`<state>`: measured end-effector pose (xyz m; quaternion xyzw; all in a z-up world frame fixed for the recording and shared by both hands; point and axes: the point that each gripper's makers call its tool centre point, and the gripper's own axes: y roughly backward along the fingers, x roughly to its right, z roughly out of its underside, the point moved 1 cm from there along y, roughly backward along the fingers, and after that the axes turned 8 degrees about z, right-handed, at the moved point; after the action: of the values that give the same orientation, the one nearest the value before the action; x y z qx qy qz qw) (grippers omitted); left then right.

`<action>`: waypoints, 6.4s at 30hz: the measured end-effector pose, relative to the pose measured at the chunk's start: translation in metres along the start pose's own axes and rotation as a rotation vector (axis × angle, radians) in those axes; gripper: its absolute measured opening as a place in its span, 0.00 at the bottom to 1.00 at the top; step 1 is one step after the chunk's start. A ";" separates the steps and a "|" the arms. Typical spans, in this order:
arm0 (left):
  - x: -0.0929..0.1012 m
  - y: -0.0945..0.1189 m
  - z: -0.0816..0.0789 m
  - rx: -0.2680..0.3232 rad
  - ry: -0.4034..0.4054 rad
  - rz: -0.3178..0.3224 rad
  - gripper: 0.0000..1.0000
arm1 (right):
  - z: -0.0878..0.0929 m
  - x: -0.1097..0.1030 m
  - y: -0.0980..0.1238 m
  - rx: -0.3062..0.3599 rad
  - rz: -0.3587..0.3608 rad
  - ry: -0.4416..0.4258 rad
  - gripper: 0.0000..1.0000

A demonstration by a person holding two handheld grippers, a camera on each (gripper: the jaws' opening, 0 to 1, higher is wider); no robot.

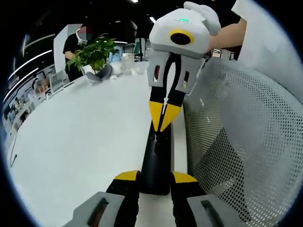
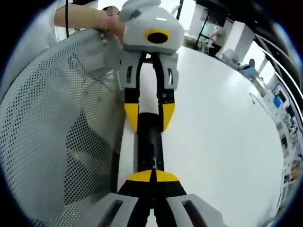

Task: Press the specified remote control buttons in sequence, fully releasing each button before pressing the next.

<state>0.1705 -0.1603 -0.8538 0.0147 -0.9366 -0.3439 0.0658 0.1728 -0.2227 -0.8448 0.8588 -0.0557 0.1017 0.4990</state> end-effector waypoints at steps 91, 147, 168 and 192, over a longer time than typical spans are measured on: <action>0.001 -0.003 -0.002 0.008 -0.004 0.005 0.25 | 0.021 0.000 0.013 -0.008 0.011 -0.264 0.00; 0.001 -0.004 -0.003 0.008 -0.006 0.006 0.25 | 0.014 0.000 0.006 -0.036 0.006 -0.201 0.00; 0.001 -0.003 -0.002 0.006 -0.005 0.005 0.25 | 0.012 0.001 0.007 0.026 0.072 -0.255 0.00; 0.001 -0.004 -0.002 0.007 -0.003 0.007 0.25 | 0.002 -0.001 -0.001 -0.008 0.016 -0.198 0.00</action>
<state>0.1698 -0.1644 -0.8548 0.0113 -0.9380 -0.3404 0.0653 0.1727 -0.2246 -0.8466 0.8622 -0.1117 0.0201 0.4937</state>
